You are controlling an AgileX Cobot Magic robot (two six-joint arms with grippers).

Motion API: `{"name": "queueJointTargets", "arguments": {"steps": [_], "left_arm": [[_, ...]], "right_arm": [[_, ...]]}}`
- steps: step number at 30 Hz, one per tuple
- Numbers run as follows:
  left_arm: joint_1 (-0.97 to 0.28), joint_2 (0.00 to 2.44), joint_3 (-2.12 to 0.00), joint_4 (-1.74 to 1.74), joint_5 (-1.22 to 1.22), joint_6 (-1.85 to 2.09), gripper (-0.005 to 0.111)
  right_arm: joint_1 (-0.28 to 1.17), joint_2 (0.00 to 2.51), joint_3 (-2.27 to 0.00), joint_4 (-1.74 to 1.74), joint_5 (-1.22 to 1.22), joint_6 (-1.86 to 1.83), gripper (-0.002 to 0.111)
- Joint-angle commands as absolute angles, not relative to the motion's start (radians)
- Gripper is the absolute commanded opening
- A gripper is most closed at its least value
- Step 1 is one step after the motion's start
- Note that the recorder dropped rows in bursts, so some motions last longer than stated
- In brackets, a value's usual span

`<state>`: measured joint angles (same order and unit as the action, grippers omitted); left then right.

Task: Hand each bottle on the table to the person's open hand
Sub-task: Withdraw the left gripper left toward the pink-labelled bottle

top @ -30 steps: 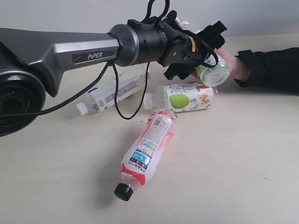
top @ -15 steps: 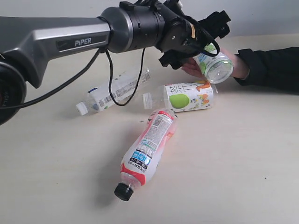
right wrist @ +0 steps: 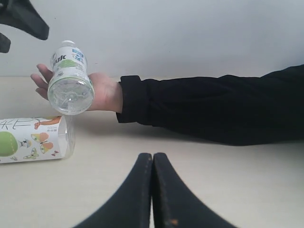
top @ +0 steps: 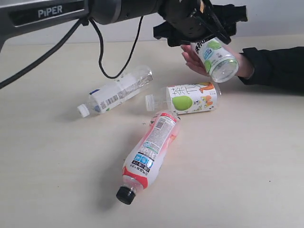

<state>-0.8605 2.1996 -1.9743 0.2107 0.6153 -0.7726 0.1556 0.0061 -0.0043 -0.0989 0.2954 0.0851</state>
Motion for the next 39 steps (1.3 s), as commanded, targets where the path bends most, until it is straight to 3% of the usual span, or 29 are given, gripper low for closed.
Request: {"name": "queueJointTargets", "arguments": {"steps": [1,2,3,14,24,31,39], "left_arm": [[-0.862,2.144,-1.981,0.199,0.765,-0.599,0.028],[-0.867,2.134,-1.981,0.193,0.786,-0.564,0.011],[-0.869,2.126,-1.981,0.196,0.812,-0.518,0.001],[-0.900,2.018,-1.958,0.175,0.923,-0.288,0.000],[-0.902,1.832,-1.707,0.174,0.899,-0.179,0.000],[-0.856,1.713,-1.442,0.179,0.751,-0.154,0.000],[-0.689,1.626,-1.247,0.180,0.630,-0.113,0.000]], "right_arm": [[0.151,0.000,0.000,-0.103,0.283,0.080,0.000],[0.151,0.000,0.000,-0.103,0.283,0.080,0.000],[0.151,0.000,0.000,-0.103,0.283,0.080,0.000],[0.151,0.000,0.000,-0.103,0.283,0.080,0.000],[0.151,0.000,0.000,-0.103,0.283,0.080,0.000],[0.151,0.000,0.000,-0.103,0.283,0.080,0.000],[0.151,0.000,0.000,-0.103,0.283,0.080,0.000]]}}
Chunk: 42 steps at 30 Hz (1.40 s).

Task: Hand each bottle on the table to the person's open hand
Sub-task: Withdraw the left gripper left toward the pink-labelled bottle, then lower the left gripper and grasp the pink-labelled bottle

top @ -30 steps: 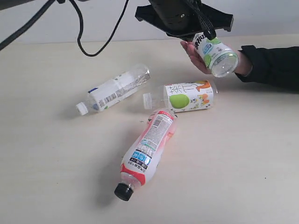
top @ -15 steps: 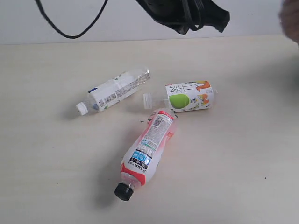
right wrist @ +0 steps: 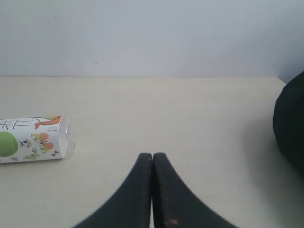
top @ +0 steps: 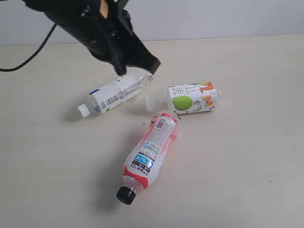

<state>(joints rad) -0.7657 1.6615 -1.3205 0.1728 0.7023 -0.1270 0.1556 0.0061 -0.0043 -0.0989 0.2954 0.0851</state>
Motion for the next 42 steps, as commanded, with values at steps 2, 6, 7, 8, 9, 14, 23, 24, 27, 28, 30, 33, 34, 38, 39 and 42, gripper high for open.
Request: {"name": "queueJointTargets", "arguments": {"steps": [2,6,7,8,9,14,23,24,27,28,30,33,34,38,39,42], "left_arm": [[-0.651,1.626,-1.208,0.180,0.629,-0.106,0.000],[-0.585,1.648,-1.149,0.180,0.629,-0.014,0.000],[-0.574,1.653,-1.142,0.180,0.619,0.017,0.000],[-0.567,1.660,-1.140,0.181,0.607,0.048,0.000],[-0.563,1.664,-1.140,0.181,0.589,0.084,0.000],[-0.558,1.668,-1.140,0.181,0.483,0.134,0.000],[-0.558,1.670,-1.140,0.181,0.466,0.156,0.000],[-0.558,1.670,-1.140,0.181,0.477,0.156,0.000],[-0.558,1.670,-1.140,0.179,0.557,0.156,0.000],[-0.558,1.670,-1.140,0.179,0.582,0.156,0.000],[-0.558,1.670,-1.140,0.179,0.606,0.156,0.000],[-0.558,1.670,-1.140,0.178,0.586,0.156,0.000],[-0.558,1.670,-1.140,0.175,0.573,0.156,0.000],[-0.558,1.670,-1.140,0.175,0.525,0.152,0.000],[-0.558,1.670,-1.140,0.162,0.511,0.137,0.000],[-0.558,1.670,-1.142,0.134,0.484,0.078,0.000]], "right_arm": [[0.151,0.000,0.000,-0.103,0.283,0.080,0.000],[0.151,0.000,0.000,-0.103,0.285,0.080,0.000],[0.151,0.000,0.000,-0.103,0.285,0.080,0.000],[0.151,0.000,0.000,-0.103,0.285,0.080,0.000],[0.151,0.000,0.000,-0.103,0.285,0.080,0.000],[0.151,0.000,0.000,-0.103,0.285,0.080,0.000],[0.151,0.000,0.000,-0.103,0.285,0.080,0.000],[0.151,0.000,0.000,-0.103,0.285,0.080,0.000],[0.151,0.000,0.000,-0.103,0.285,0.080,0.000],[0.151,0.000,0.000,-0.103,0.285,0.080,0.000],[0.151,0.000,0.000,-0.103,0.285,0.080,0.000],[0.151,0.000,0.000,-0.103,0.285,0.080,0.000],[0.151,0.000,0.000,-0.103,0.285,0.080,0.000],[0.151,0.000,0.000,-0.103,0.285,0.080,0.000],[0.151,0.000,0.000,-0.103,0.285,0.080,0.000],[0.151,0.000,0.000,-0.103,0.285,0.080,0.000]]}}
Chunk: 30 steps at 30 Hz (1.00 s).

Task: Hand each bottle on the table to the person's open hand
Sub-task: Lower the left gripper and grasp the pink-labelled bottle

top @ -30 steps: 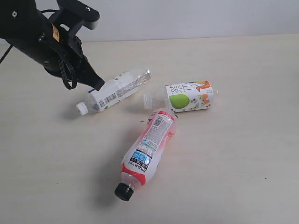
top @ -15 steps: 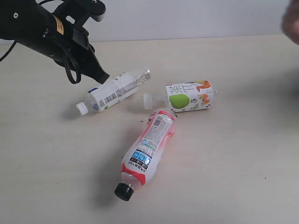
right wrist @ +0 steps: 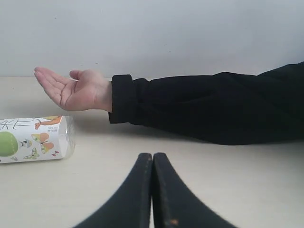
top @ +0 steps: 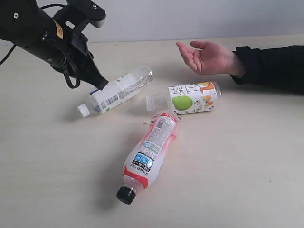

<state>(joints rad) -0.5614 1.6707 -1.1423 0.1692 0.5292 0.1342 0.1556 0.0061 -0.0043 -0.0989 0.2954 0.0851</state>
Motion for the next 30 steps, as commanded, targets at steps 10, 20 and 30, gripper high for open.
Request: {"name": "queueJointTargets", "arguments": {"steps": [10,20,30], "left_arm": [[-0.558,1.670,-1.142,0.120,0.509,0.074,0.000],[-0.558,1.590,-1.142,0.048,0.669,0.081,0.000],[-0.669,1.612,-1.142,-0.356,0.709,0.282,0.000]], "right_arm": [[0.151,0.000,0.000,-0.103,0.285,0.080,0.000],[0.151,0.000,0.000,-0.103,0.285,0.080,0.000],[0.151,0.000,0.000,-0.103,0.285,0.080,0.000]]}}
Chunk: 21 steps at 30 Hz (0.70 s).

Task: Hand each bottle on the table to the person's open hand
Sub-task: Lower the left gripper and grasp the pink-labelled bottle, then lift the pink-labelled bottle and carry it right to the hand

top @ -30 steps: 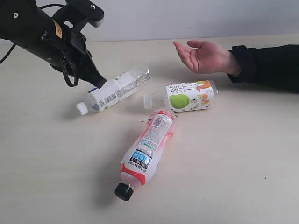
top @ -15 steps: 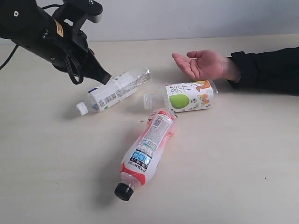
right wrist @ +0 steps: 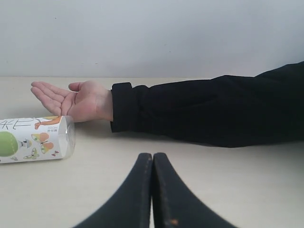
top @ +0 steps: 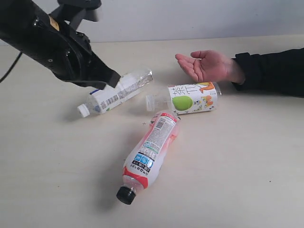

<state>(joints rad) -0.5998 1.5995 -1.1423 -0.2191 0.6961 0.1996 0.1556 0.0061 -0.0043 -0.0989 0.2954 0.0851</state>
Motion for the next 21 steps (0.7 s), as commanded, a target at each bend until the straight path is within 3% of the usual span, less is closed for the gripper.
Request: {"name": "queueJointTargets", "arguments": {"steps": [1,3,6,8,9,11,16,21], "left_arm": [[-0.693,1.617,-1.142,-0.370,0.709,0.282,0.001],[-0.734,1.631,-1.142,-0.381,0.709,0.281,0.005],[-0.788,1.649,-1.142,-0.385,0.709,0.268,0.023],[-0.807,1.664,-1.142,-0.382,0.690,0.252,0.043],[-0.813,1.677,-1.142,-0.382,0.658,0.246,0.064],[-0.814,1.695,-1.142,-0.379,0.623,0.208,0.077],[-0.814,1.763,-1.190,-0.369,0.673,0.159,0.078],[-0.818,1.882,-1.369,-0.275,0.844,0.057,0.078]], "right_arm": [[0.151,0.000,0.000,-0.103,0.285,0.080,0.000],[0.151,0.000,0.000,-0.103,0.283,0.080,0.000],[0.151,0.000,0.000,-0.103,0.283,0.080,0.000],[0.151,0.000,0.000,-0.103,0.283,0.080,0.000],[0.151,0.000,0.000,-0.103,0.283,0.080,0.000],[0.151,0.000,0.000,-0.103,0.283,0.080,0.000],[0.151,0.000,0.000,-0.103,0.283,0.080,0.000],[0.151,0.000,0.000,-0.103,0.283,0.080,0.000]]}}
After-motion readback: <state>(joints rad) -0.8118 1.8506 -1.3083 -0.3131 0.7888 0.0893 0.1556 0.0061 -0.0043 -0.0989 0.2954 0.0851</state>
